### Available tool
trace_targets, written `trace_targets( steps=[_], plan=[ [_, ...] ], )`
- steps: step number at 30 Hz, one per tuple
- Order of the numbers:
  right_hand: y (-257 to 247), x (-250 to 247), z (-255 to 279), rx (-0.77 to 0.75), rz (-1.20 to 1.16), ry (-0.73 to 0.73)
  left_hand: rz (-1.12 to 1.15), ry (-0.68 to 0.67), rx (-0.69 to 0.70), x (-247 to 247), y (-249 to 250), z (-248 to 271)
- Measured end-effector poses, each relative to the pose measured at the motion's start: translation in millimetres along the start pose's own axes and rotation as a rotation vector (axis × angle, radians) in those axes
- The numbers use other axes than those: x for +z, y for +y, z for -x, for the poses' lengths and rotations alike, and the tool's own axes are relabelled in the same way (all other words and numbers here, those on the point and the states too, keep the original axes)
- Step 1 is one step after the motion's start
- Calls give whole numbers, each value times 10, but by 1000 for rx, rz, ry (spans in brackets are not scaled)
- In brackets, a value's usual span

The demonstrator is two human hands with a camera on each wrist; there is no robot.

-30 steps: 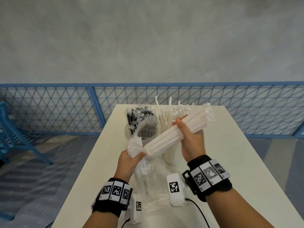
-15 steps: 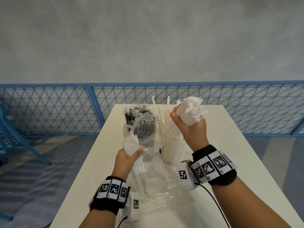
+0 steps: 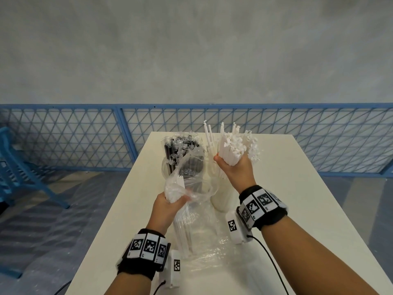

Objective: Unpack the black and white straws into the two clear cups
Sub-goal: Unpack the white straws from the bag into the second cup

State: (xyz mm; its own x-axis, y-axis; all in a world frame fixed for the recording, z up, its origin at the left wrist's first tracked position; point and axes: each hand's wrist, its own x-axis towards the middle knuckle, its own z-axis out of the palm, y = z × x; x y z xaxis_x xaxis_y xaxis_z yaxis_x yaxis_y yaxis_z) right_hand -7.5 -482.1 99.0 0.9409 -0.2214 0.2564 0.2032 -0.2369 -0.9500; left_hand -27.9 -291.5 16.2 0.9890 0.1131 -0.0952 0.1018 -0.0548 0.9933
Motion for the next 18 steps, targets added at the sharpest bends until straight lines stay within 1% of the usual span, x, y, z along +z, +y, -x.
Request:
trace_targets(
  steps=[5, 6, 8, 9, 11, 13, 15, 18],
  plan=[
    [8, 8, -16, -17, -19, 29, 4, 3, 12, -20, -17, 6],
    [-8, 16, -38, -61, -11, 64, 7, 4, 13, -27, -17, 6],
    [-97, 24, -95, -213, -5, 130, 12, 5, 13, -38, -18, -1],
    [-148, 31, -125, -285, 6, 140, 13, 7, 12, -41, -21, -3],
    [-179, 53, -175, -355, 58, 122, 13, 10, 9, -38, -35, -12],
    [-104, 67, -197, -360, 129, 102, 20, 12, 7, -34, -45, -19],
    [-3, 51, -207, -337, 140, 93, 28, 17, 11, -43, -48, -19],
    [67, 24, -200, -341, 146, 85, 30, 18, 12, -65, -53, -22]
  ],
)
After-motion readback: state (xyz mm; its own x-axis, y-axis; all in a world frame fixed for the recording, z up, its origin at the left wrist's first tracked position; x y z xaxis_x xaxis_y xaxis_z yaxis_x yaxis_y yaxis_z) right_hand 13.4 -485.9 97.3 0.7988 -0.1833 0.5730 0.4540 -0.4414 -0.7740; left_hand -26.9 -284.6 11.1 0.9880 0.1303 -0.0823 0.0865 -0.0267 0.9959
